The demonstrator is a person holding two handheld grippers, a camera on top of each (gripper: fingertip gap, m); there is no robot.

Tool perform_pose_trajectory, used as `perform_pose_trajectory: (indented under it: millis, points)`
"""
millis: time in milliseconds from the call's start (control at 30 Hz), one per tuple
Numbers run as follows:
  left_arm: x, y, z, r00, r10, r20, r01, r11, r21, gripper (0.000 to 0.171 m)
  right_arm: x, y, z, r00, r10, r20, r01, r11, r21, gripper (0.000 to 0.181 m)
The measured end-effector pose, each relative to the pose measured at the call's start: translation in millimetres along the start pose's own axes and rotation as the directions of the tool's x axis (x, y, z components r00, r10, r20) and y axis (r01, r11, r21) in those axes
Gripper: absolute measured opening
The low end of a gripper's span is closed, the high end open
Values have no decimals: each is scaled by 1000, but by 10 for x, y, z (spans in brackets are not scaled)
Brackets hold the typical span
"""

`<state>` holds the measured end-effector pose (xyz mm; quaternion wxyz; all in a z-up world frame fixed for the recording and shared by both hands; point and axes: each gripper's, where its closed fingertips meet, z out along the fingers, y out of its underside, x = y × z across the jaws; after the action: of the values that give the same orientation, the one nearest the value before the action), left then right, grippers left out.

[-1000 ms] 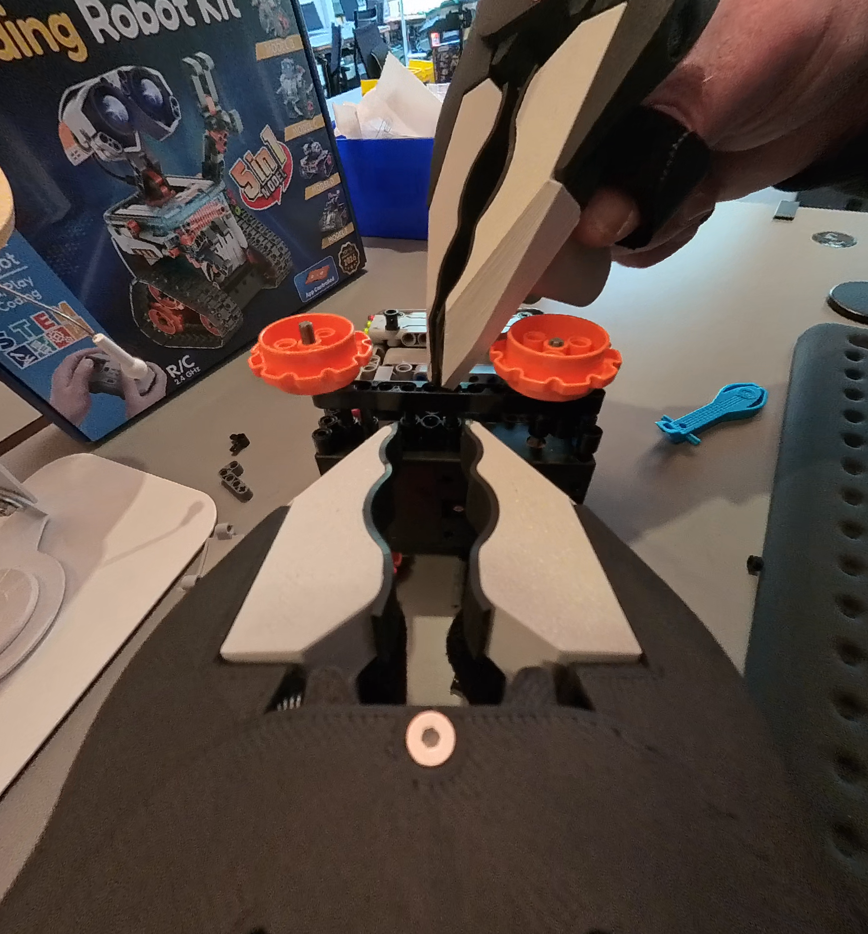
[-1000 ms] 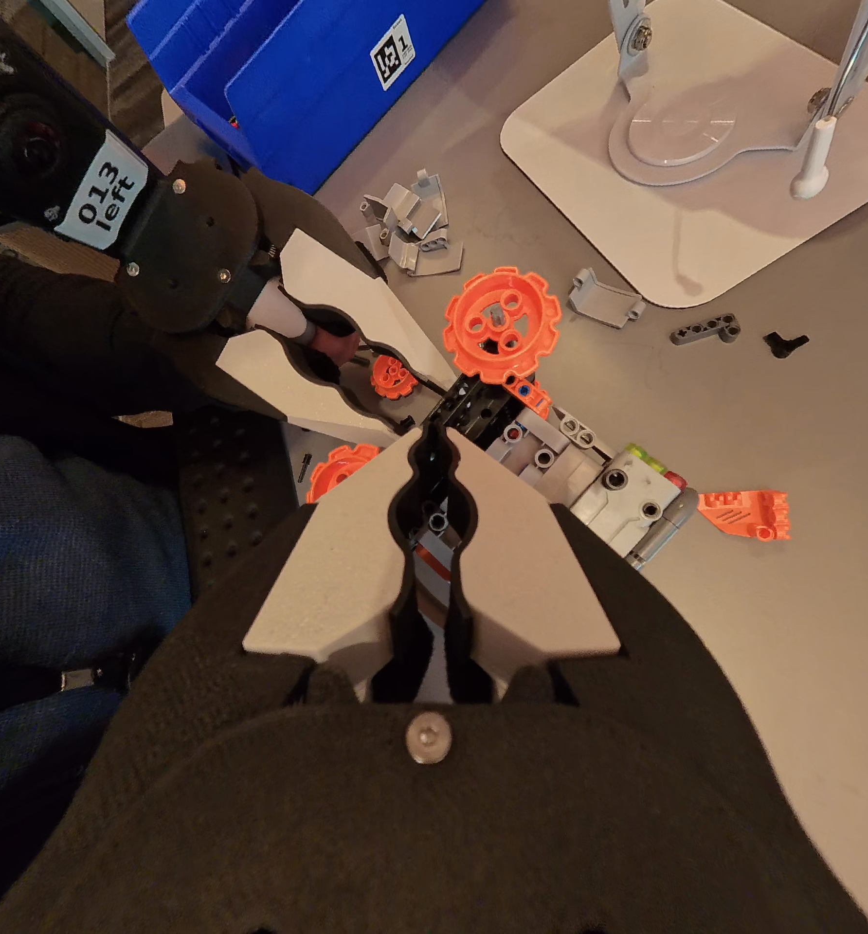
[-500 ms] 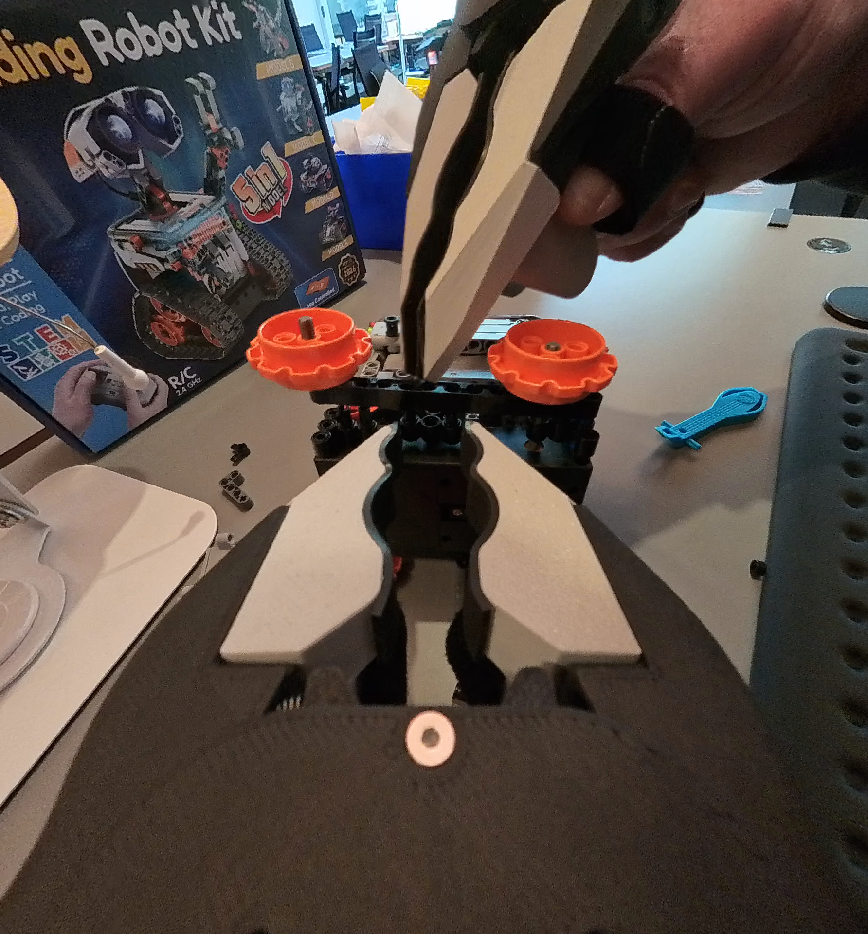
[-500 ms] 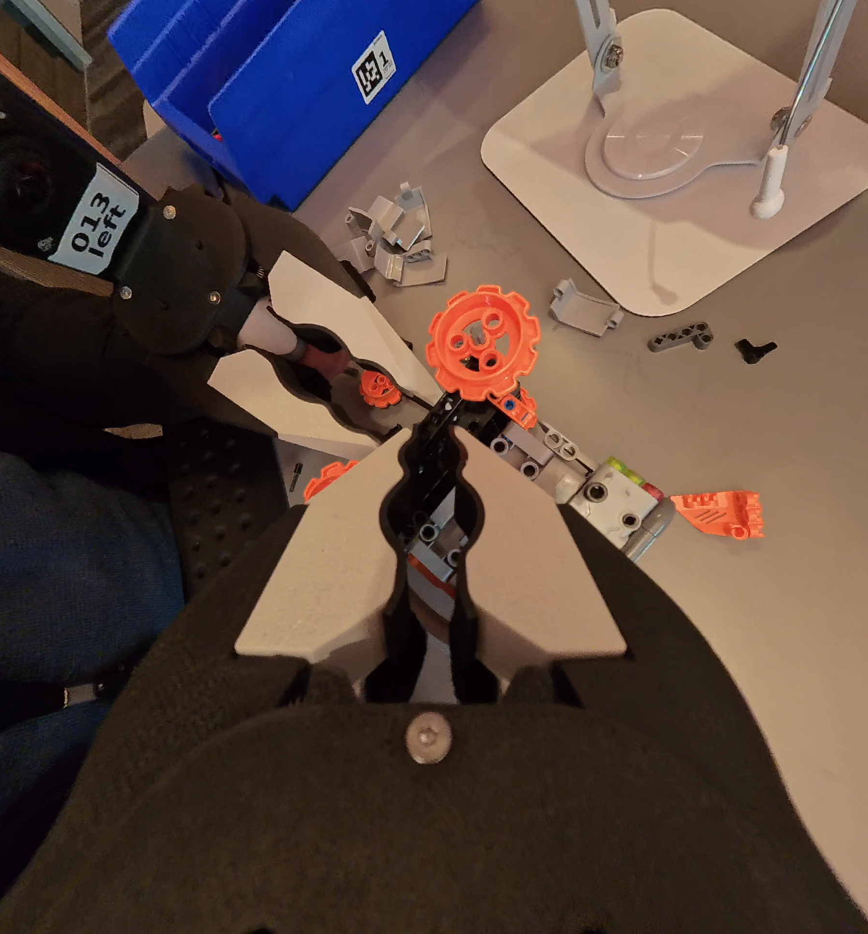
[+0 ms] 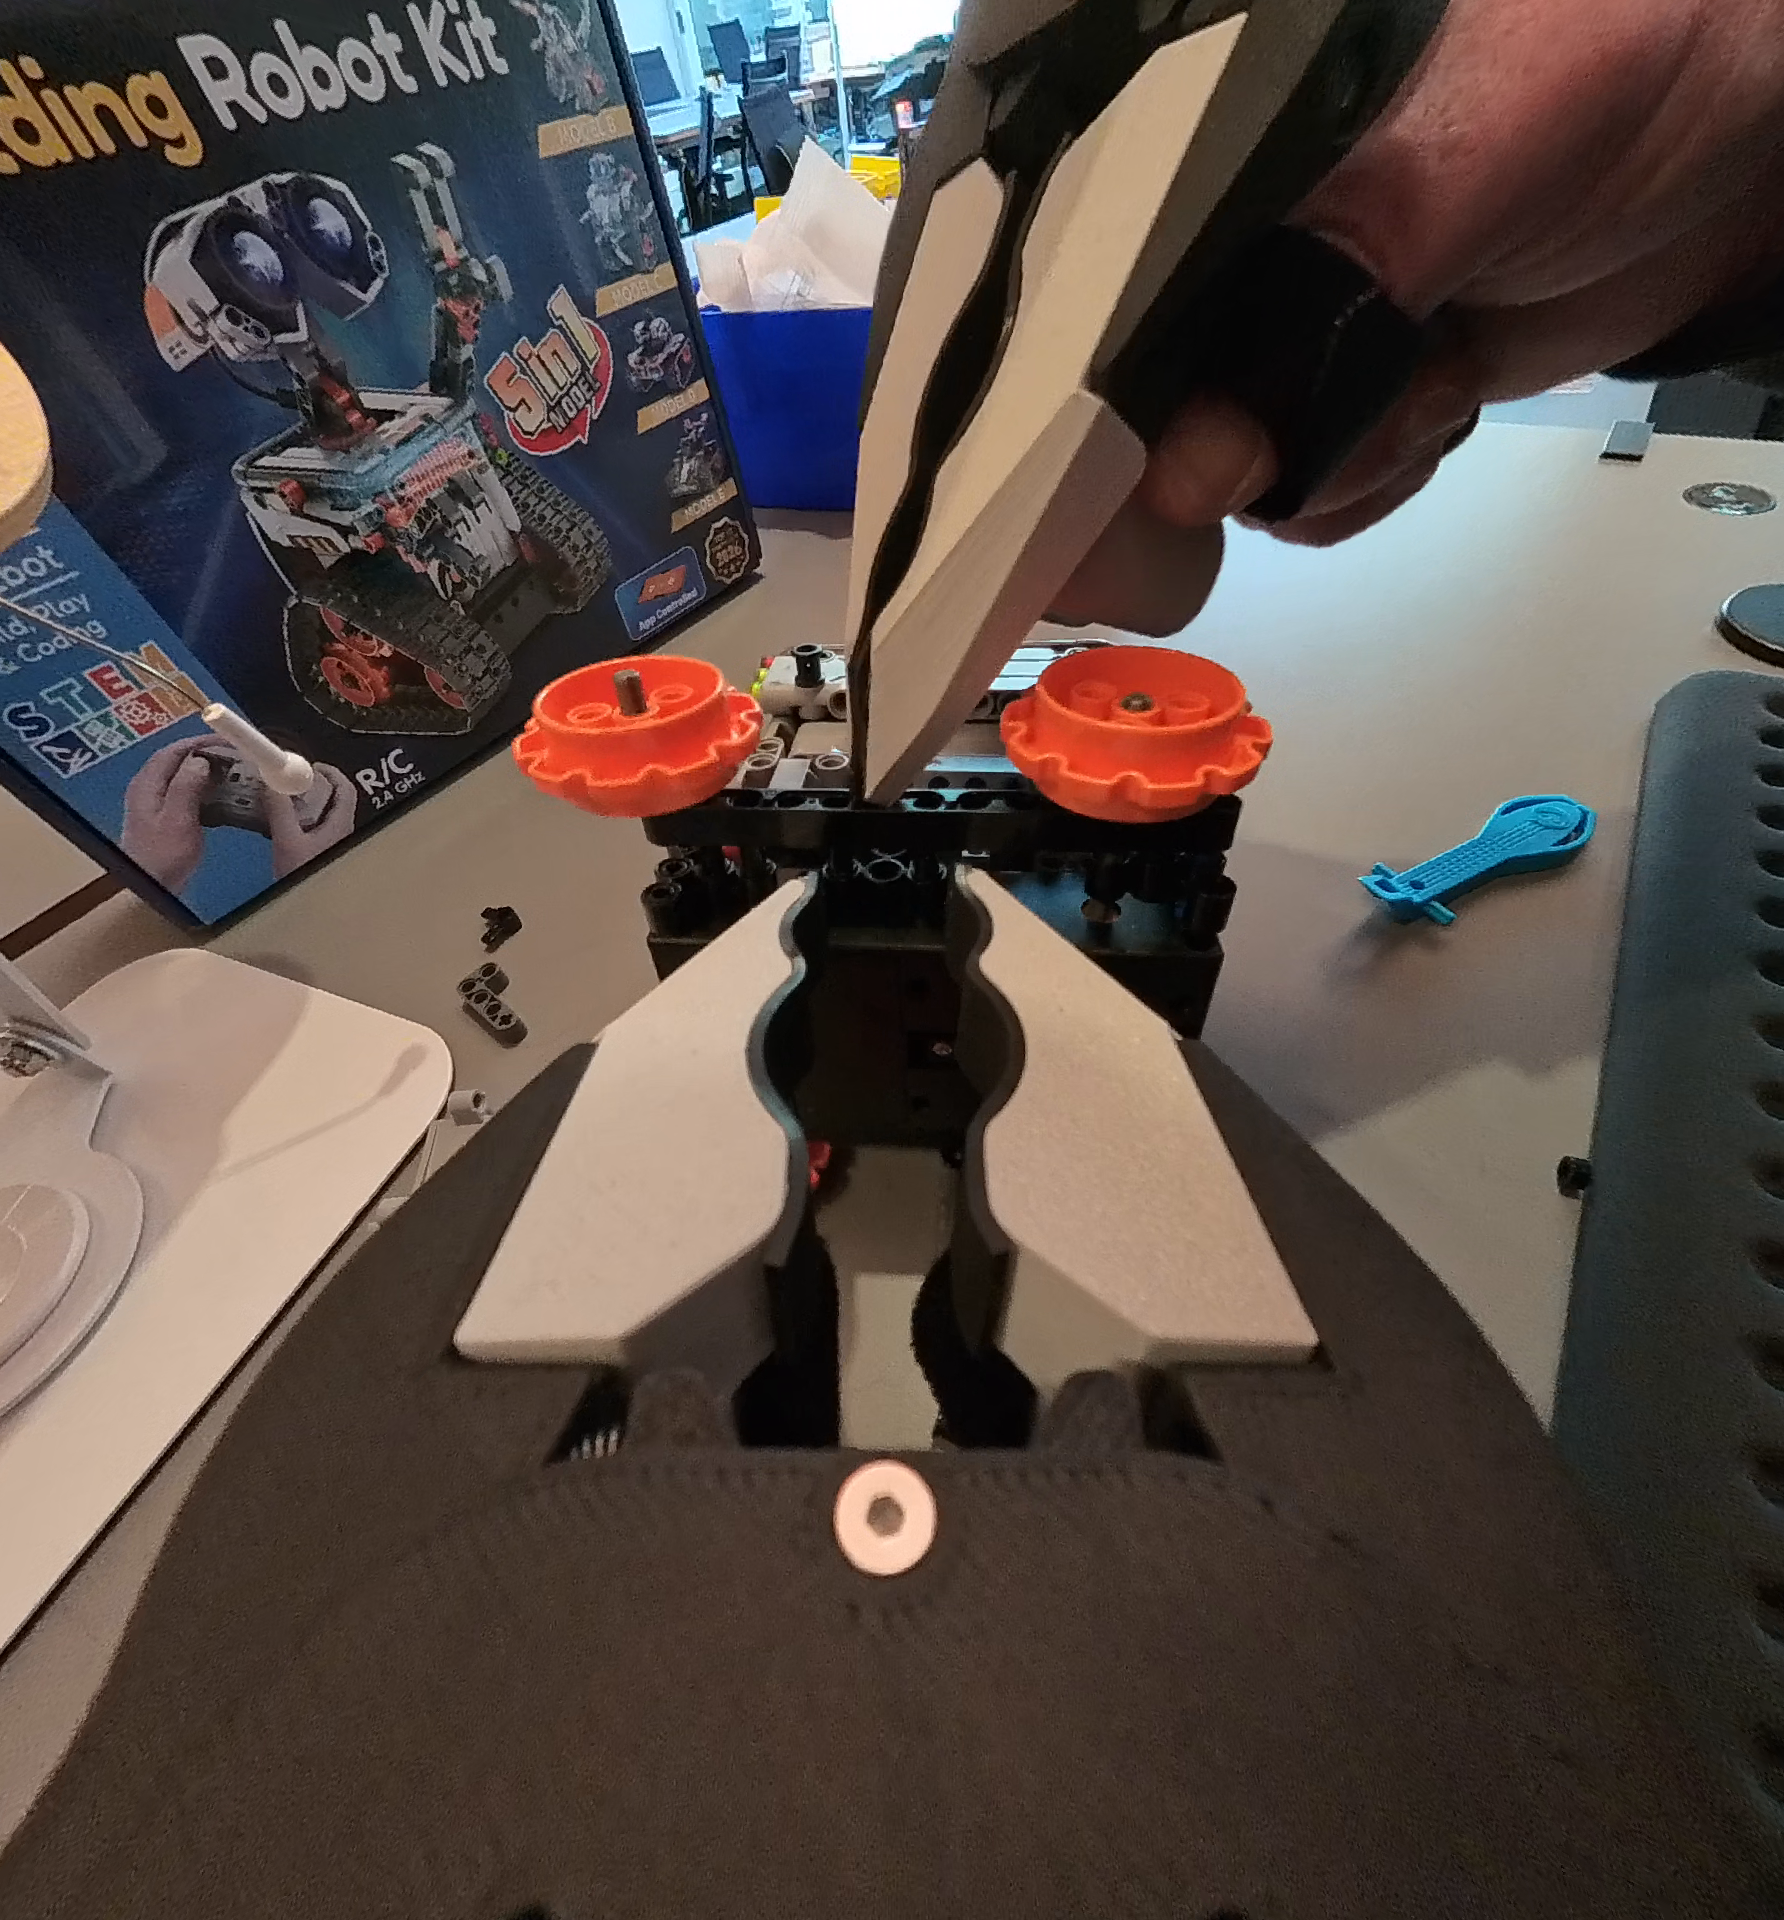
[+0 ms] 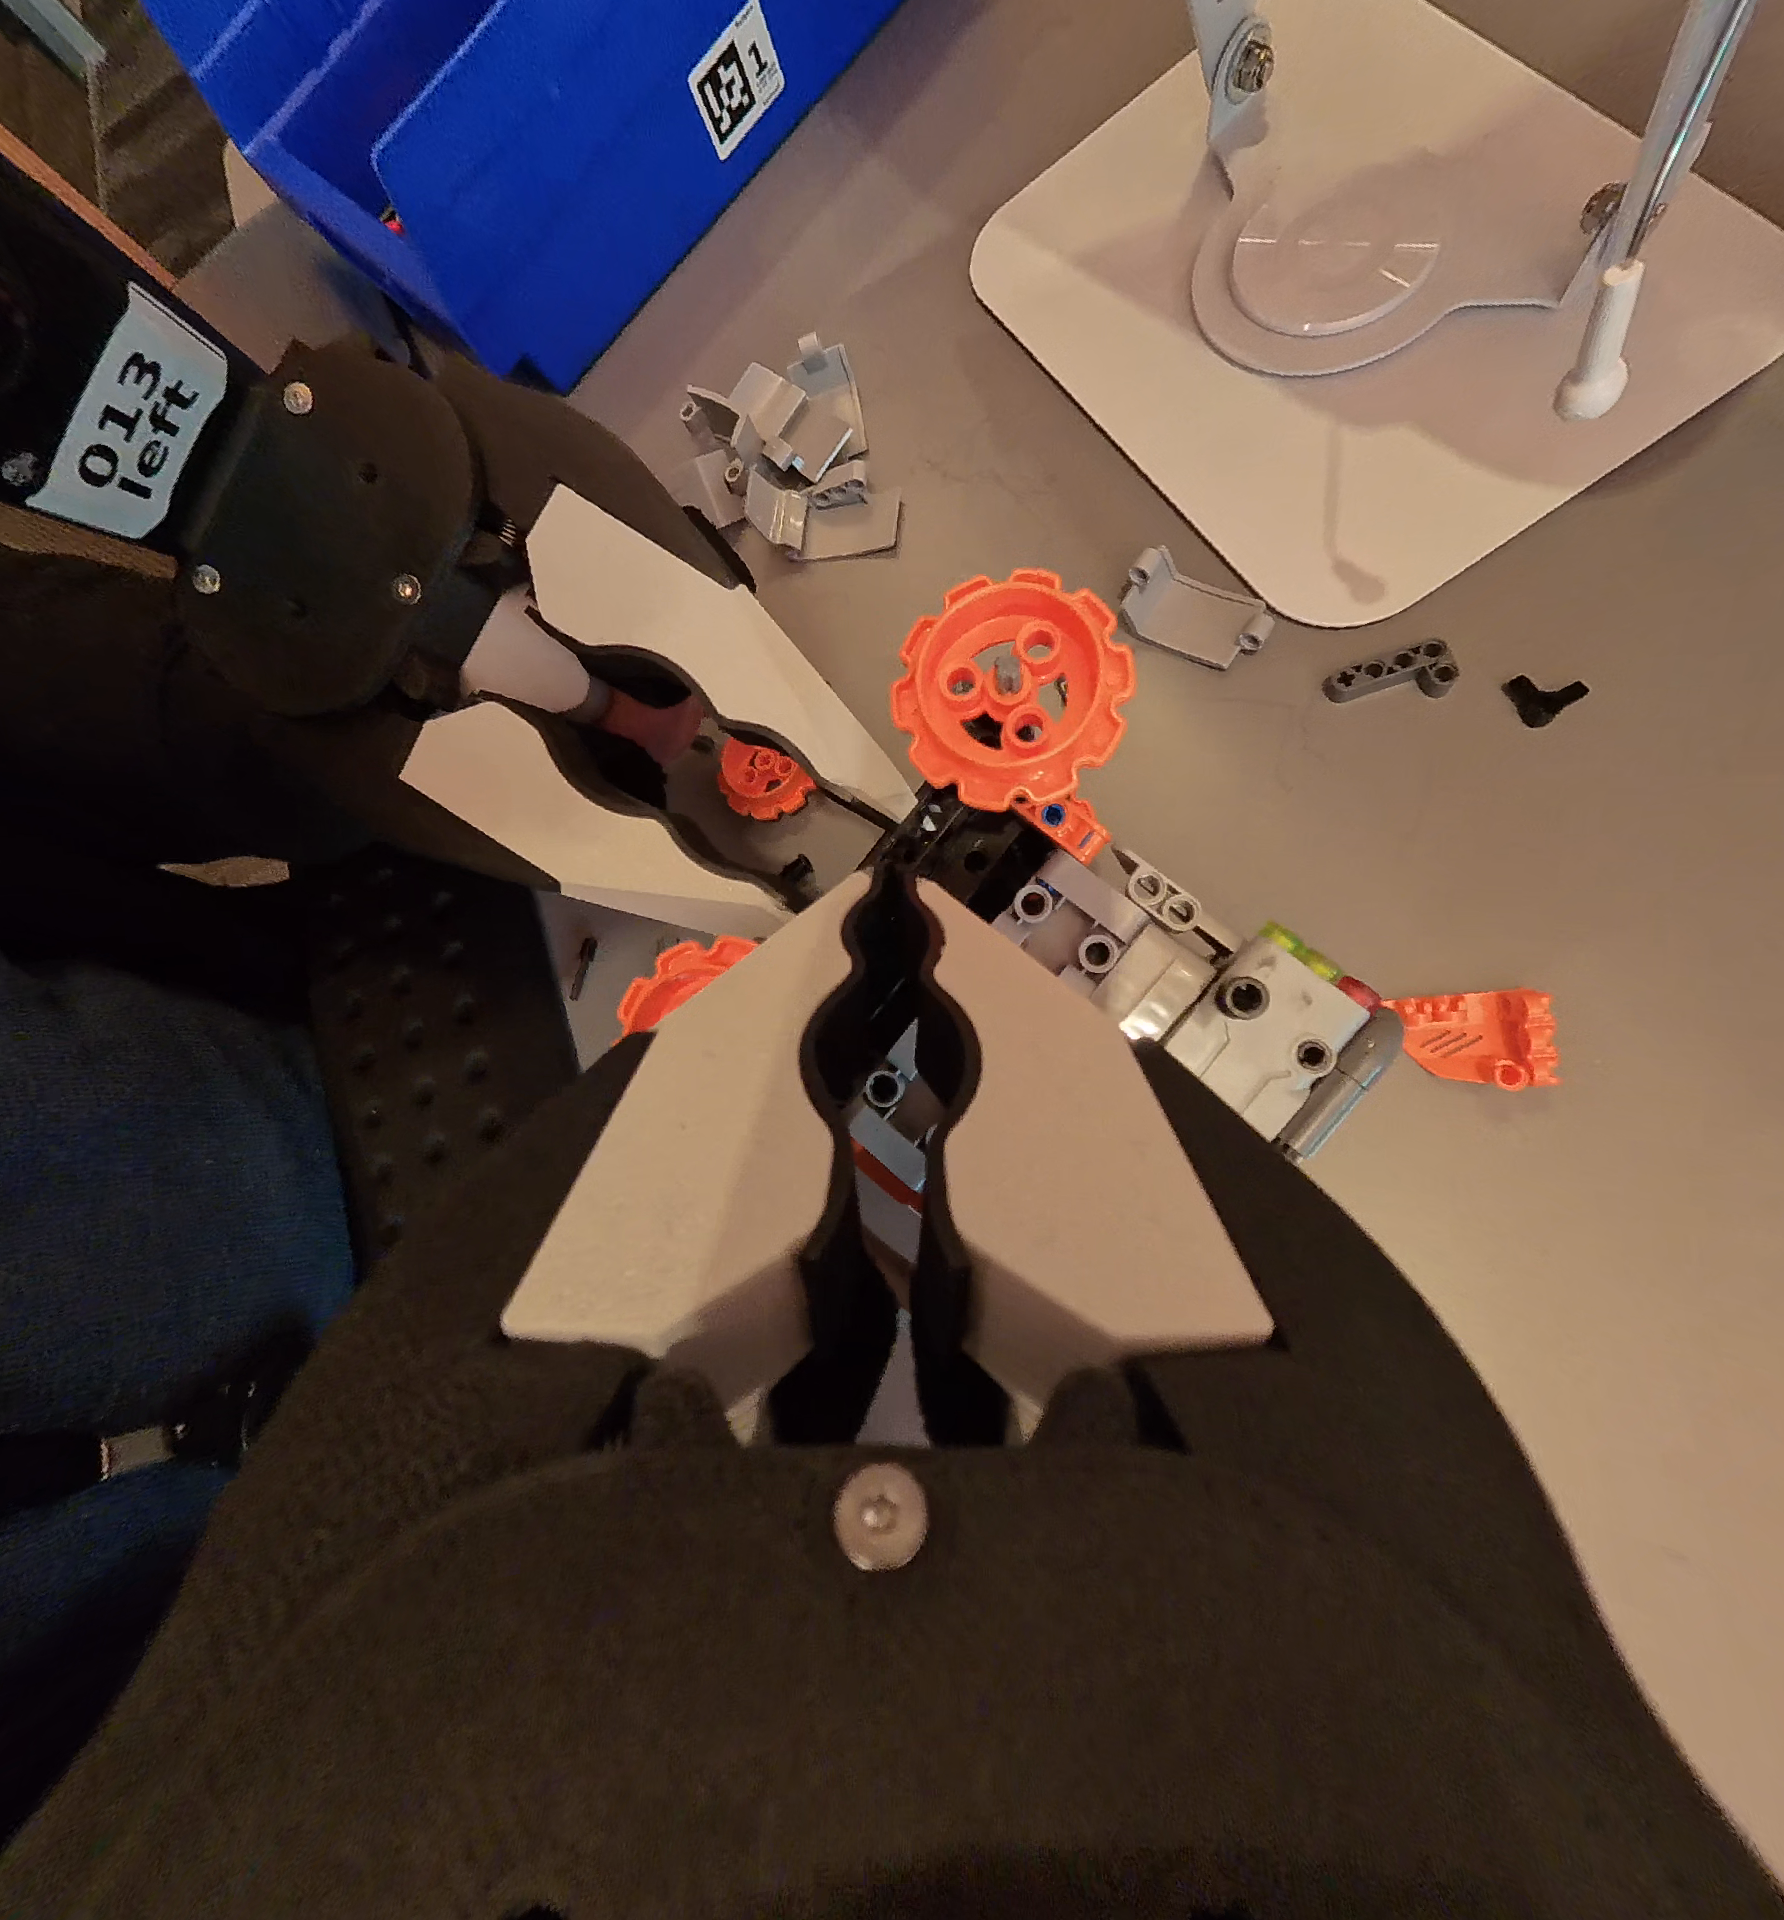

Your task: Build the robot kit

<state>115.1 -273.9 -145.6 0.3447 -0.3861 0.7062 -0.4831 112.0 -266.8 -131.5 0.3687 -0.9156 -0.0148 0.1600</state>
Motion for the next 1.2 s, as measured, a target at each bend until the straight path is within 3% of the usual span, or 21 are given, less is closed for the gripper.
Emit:
perform_pose_trajectory:
  millis: [433, 967, 1200]
  points:
    - [-15, -14, 17, 997, 70, -14, -71, 997, -40, 19, 18, 15, 8, 984, -173, -47, 162, 970, -181, 0]
    - [-29, -31, 31, 991, 131, -38, -133, 989, -68, 18, 23, 24, 2, 966, -237, 103, 258, 879, -401, 0]
    - [-33, -19, 23, 991, 122, -46, -125, 990, -59, 20, 21, 10, 6, 968, -230, 96, 249, 896, -369, 0]
